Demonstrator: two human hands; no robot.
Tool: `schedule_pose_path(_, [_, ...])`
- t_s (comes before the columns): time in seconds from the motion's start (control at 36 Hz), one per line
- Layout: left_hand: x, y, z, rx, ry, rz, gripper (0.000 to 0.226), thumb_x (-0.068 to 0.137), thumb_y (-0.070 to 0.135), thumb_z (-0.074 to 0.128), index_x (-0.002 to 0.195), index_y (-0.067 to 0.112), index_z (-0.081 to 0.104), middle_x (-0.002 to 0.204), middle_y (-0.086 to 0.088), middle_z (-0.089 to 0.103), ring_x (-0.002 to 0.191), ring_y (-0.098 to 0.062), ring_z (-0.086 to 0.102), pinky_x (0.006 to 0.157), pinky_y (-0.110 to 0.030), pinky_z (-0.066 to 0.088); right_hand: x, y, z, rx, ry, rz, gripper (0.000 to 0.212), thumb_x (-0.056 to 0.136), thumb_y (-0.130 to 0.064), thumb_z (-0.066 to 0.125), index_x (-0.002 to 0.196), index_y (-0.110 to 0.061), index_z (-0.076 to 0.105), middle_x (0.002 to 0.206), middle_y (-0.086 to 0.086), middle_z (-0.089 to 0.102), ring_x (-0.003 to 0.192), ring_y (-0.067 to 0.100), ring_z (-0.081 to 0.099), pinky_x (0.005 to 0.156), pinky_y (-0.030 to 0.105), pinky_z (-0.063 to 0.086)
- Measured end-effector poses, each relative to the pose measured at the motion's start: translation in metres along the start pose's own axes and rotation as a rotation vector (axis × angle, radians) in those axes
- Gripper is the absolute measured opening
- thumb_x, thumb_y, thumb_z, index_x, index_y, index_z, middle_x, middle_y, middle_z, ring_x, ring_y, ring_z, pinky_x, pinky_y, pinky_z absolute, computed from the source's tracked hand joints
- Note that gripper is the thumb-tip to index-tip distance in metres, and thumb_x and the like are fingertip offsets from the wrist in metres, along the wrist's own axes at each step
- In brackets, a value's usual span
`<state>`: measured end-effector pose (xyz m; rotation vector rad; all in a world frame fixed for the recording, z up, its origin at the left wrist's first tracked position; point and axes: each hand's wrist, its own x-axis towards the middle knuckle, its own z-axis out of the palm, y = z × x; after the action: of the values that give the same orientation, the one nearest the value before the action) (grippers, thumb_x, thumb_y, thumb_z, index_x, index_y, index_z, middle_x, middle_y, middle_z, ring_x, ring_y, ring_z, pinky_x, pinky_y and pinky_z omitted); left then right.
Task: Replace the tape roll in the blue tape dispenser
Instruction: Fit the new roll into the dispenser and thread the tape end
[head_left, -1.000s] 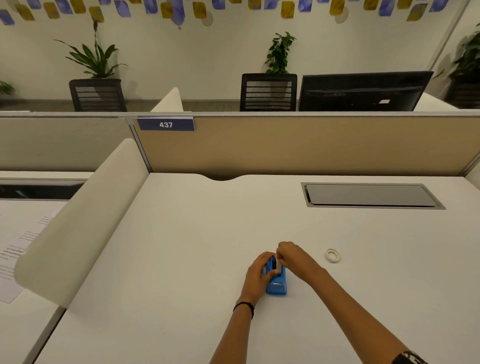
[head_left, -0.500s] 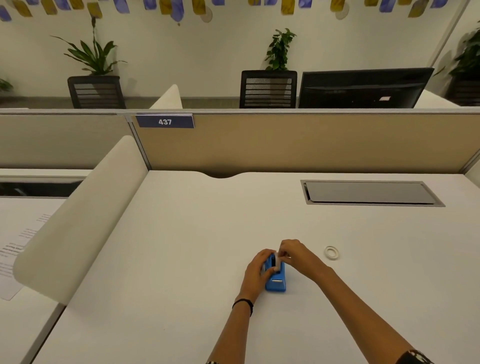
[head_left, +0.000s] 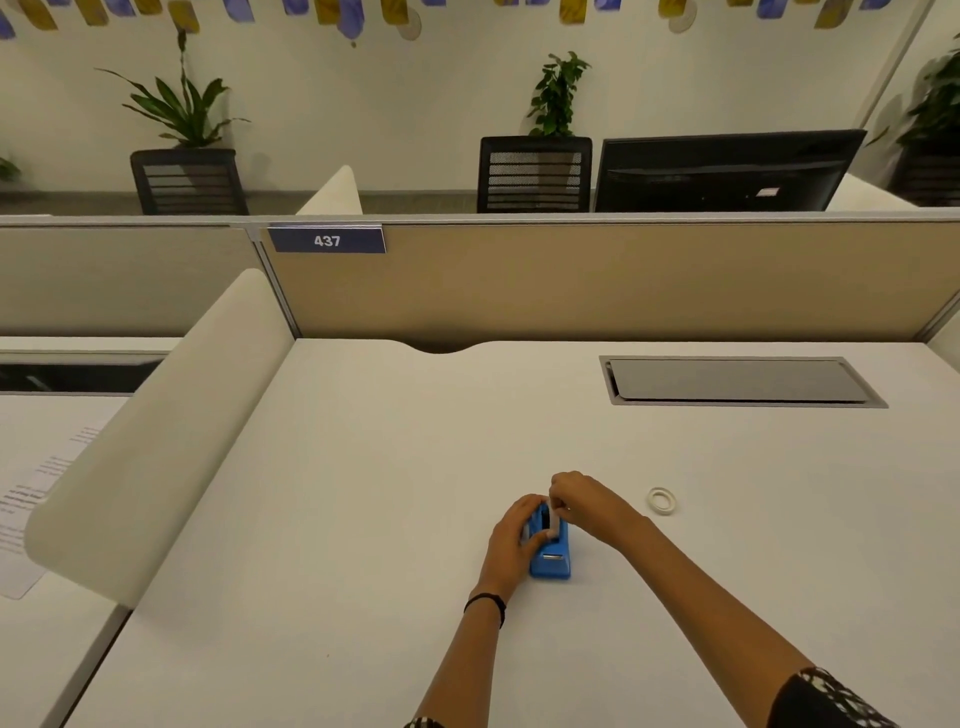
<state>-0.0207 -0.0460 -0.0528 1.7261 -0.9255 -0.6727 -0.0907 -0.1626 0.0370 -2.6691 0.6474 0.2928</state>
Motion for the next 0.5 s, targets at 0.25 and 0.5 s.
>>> schedule_pose_path(0.25, [-0.001,0.003,-0.002,-0.021,-0.006,0.014,0.035,0.088,0.024,0.063,0.121,0.021,0.054,0.122,0.006,0.058,0.112,-0.01,0.054,0.099,-0.024,0.045,-0.013,0.018,0.017,0.264,0.233,-0.065,0.011,0.087,-0.005,0.056,0.088,0.0,0.066,0.095,0.016,0.065,0.085,0.025,0.061,0.078,0.031,0.05])
schedule_pose_path(0.5, [-0.002,0.005,-0.002,-0.032,-0.003,0.016,0.037,0.087,0.023,0.064,0.122,0.018,0.053,0.124,0.002,0.058,0.113,-0.012,0.055,0.102,-0.031,0.046,-0.03,0.012,0.042,0.552,0.469,-0.01,0.005,0.083,-0.002,0.063,0.084,0.001,0.067,0.089,0.016,0.066,0.082,0.026,0.063,0.078,0.035,0.054])
